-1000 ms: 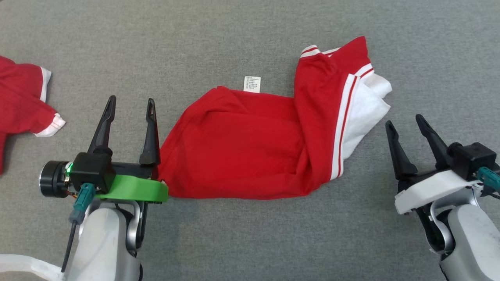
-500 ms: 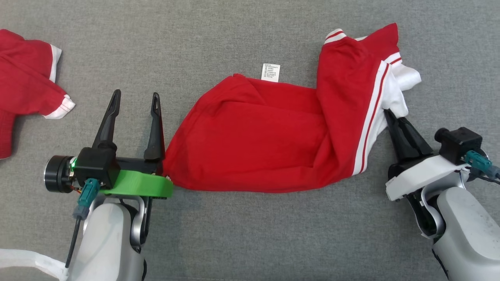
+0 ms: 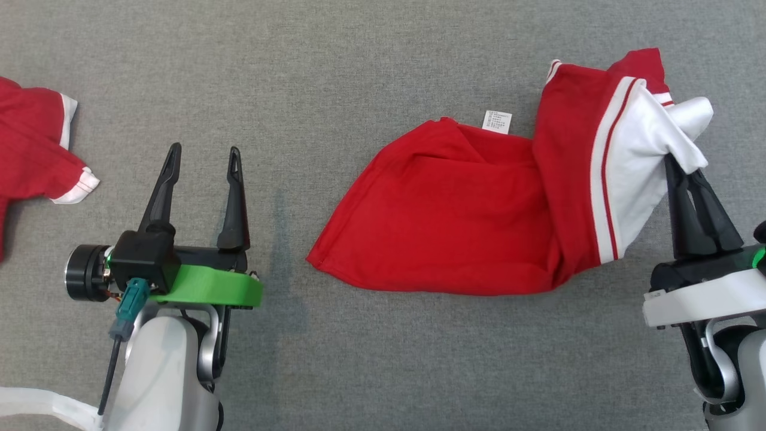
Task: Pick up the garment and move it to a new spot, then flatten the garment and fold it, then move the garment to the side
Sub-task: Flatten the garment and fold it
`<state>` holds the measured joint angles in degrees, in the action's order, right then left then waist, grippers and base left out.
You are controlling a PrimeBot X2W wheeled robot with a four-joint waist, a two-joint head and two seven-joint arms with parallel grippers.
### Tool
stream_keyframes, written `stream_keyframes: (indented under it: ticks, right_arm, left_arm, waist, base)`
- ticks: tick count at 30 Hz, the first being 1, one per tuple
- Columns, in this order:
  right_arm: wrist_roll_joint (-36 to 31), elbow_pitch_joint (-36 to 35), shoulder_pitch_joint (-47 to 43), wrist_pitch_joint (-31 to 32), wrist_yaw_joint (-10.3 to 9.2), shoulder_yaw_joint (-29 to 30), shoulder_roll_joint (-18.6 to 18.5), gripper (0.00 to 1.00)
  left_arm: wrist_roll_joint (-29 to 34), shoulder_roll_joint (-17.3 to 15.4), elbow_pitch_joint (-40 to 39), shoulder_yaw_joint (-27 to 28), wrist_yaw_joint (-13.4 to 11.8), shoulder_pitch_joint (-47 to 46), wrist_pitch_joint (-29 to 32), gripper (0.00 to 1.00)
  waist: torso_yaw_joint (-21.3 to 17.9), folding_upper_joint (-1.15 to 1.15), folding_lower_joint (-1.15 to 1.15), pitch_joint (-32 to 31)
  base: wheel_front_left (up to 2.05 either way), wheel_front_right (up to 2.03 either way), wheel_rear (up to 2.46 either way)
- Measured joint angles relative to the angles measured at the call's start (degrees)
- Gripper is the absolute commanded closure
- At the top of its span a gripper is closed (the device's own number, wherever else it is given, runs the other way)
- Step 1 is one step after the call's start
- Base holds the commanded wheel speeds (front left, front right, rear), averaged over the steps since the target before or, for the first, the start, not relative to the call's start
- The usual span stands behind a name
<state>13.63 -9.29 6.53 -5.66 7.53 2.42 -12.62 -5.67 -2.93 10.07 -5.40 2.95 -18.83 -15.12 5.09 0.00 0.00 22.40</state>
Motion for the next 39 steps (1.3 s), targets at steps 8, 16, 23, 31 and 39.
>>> stream_keyframes:
  ticks: [8, 16, 23, 31, 39]
  right_arm:
    - [-0.02, -1.47, 2.23, 7.8, 0.0, -9.76, 0.65, 1.0]
    - [3.12, 11.01, 7.47, 4.66, 0.0, -16.97, 1.63, 0.0]
    - [3.98, 11.29, 7.79, -5.34, 0.0, -16.12, 1.3, 0.0]
    - [4.61, 8.93, 3.98, -8.09, -0.01, -7.01, 0.52, 0.0]
    - [4.5, 9.95, -1.05, -8.38, -0.01, 0.25, 0.22, 0.0]
  left_arm:
    - [-0.57, 0.04, 0.27, -1.44, 0.09, -0.71, 0.0, 0.0]
    - [-1.64, 0.05, 0.83, -2.77, -0.22, -1.41, 0.0, 0.0]
    - [-1.53, 0.05, 1.1, -2.09, -0.71, -0.82, 0.0, 0.0]
    - [-0.7, -0.1, 1.37, 0.03, -0.97, 1.29, 0.0, 0.0]
    - [-0.23, -0.38, 1.21, 1.72, -1.2, 4.26, 0.0, 0.0]
  waist:
    - [0.94, 0.0, 0.0, 0.46]
    - [2.78, 0.0, 0.0, 1.42]
    - [2.52, 0.0, 0.0, 0.71]
    - [0.9, 0.0, 0.0, -1.45]
    - [-0.55, 0.0, 0.0, -4.44]
  base:
    - [0.0, 0.0, 0.0]
    - [0.0, 0.0, 0.0]
    - [0.0, 0.0, 0.0]
    - [0.0, 0.0, 0.0]
    - [0.0, 0.0, 0.0]
